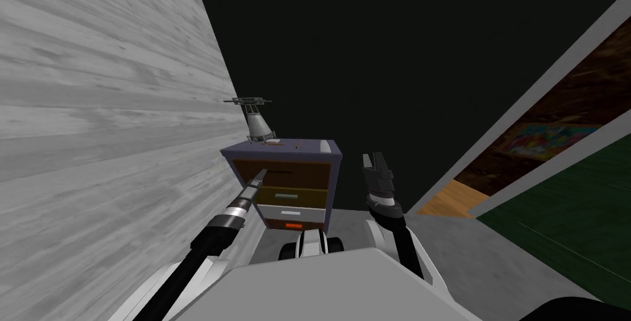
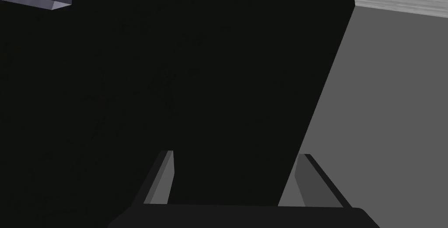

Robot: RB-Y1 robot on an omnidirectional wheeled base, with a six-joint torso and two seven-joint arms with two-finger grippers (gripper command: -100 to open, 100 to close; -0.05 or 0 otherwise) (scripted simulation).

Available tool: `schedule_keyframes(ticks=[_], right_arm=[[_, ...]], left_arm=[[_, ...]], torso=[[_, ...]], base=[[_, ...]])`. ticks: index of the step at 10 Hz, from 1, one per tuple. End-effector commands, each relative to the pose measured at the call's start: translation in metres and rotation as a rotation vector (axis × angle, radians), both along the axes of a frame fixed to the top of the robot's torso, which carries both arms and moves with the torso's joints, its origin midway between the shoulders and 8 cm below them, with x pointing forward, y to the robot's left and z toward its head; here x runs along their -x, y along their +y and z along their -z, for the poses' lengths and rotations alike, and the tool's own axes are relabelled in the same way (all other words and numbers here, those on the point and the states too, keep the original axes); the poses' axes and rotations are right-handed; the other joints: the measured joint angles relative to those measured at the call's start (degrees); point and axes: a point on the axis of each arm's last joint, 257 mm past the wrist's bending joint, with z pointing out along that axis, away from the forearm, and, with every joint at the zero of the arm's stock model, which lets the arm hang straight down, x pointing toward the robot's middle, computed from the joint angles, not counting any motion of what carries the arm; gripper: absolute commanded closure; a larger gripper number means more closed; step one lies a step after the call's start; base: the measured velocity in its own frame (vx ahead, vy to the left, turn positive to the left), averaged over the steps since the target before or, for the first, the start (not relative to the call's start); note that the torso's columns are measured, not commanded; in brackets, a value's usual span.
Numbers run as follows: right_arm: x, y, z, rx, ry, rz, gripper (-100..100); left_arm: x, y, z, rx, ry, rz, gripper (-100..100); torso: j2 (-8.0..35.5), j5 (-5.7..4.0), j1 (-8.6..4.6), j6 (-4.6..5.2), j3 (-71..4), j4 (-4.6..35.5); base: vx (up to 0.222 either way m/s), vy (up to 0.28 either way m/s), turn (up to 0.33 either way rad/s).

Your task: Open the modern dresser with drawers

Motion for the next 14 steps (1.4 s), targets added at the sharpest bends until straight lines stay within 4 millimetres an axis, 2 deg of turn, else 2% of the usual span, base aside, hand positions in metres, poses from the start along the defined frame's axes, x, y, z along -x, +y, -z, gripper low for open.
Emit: schedule_keyframes(ticks=[1, 5, 8, 9, 14], right_arm=[[0.0, 0.0, 0.0, 0.0, 0.0, 0.0, 0], [0.0, 0.0, 0.0, 0.0, 0.0, 0.0, 0], [0.0, 0.0, 0.0, 0.0, 0.0, 0.0, 0], [0.0, 0.0, 0.0, 0.0, 0.0, 0.0, 0], [0.0, 0.0, 0.0, 0.0, 0.0, 0.0, 0]], left_arm=[[0.001, 0.002, 0.014, -0.016, 0.058, -0.007, -100], [0.004, 0.004, 0.031, -0.043, 0.131, -0.014, -100], [0.0, 0.005, 0.026, -0.039, 0.118, -0.016, -100], [0.0, 0.005, 0.026, -0.039, 0.12, -0.017, 100], [0.007, -0.003, 0.02, -0.034, 0.112, 0.002, 100]], torso=[[0.01, 0.0, -0.01, 0.0, 0.01, 0.0], [0.04, 0.01, 0.02, 0.0, 0.02, 0.01], [-0.12, 0.0, -0.01, 0.01, -0.05, -0.02], [0.0, 0.0, 0.01, -0.01, -0.02, -0.01], [0.18, 0.0, 0.14, -0.12, 0.13, 0.04]], base=[[0.046, -0.014, -0.07], [0.049, -0.007, -0.065], [0.059, -0.007, -0.027], [0.009, -0.001, 0.003], [-0.15, 0.016, 0.03]])
